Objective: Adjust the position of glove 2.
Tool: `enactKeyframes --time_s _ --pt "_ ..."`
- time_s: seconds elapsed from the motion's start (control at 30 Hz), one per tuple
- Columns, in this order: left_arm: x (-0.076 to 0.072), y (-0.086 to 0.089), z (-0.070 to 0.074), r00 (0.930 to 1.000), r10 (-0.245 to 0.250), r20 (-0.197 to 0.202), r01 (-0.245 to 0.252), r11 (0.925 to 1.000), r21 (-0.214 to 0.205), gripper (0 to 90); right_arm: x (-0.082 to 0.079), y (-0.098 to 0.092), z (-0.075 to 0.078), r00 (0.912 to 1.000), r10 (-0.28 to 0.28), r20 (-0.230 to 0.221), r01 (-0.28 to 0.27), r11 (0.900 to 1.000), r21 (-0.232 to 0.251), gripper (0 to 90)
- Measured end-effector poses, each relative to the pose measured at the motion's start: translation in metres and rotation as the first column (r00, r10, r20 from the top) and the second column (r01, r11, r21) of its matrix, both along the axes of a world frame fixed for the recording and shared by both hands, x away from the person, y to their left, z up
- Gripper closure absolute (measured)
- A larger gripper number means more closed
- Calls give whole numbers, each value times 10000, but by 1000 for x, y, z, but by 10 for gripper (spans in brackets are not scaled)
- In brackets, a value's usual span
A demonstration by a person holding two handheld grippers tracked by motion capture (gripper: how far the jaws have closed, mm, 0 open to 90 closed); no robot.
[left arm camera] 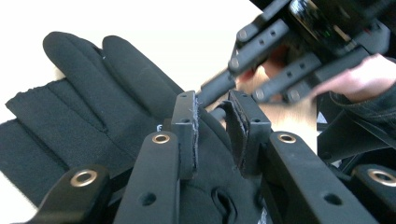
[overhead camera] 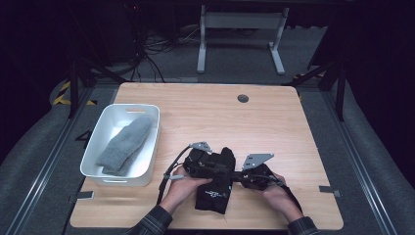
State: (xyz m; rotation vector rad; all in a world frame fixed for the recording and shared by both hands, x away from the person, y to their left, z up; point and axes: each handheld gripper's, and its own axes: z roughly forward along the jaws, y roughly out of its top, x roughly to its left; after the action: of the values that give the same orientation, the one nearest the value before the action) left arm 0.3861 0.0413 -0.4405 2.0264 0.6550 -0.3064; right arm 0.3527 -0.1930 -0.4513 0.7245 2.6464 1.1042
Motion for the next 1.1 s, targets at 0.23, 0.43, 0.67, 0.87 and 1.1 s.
enactKeyframes --time_s 0.23,0.43,0.67,0.87,1.1 --pt "-9 1 2 9990 -333 291 320 9985 453 878 8 -36 7 9908 -1257 511 1256 9921 38 688" --pt "-21 -8 -3 9969 -737 292 703 9922 1029 894 18 -62 3 9695 -2370 622 2379 9713 -67 475" --pt "-25 -23 -16 9937 -1115 117 1076 9779 1791 897 27 -78 -2 9461 -3152 744 3167 9485 -85 357" --pt "-27 -27 -17 9905 -1339 308 1228 9632 2390 897 32 -83 -8 9361 -3438 747 3461 9380 -207 329" --pt "-24 -12 -13 9901 -1300 522 1098 9514 2877 895 35 -87 -10 9270 -3654 842 3693 9286 -358 324"
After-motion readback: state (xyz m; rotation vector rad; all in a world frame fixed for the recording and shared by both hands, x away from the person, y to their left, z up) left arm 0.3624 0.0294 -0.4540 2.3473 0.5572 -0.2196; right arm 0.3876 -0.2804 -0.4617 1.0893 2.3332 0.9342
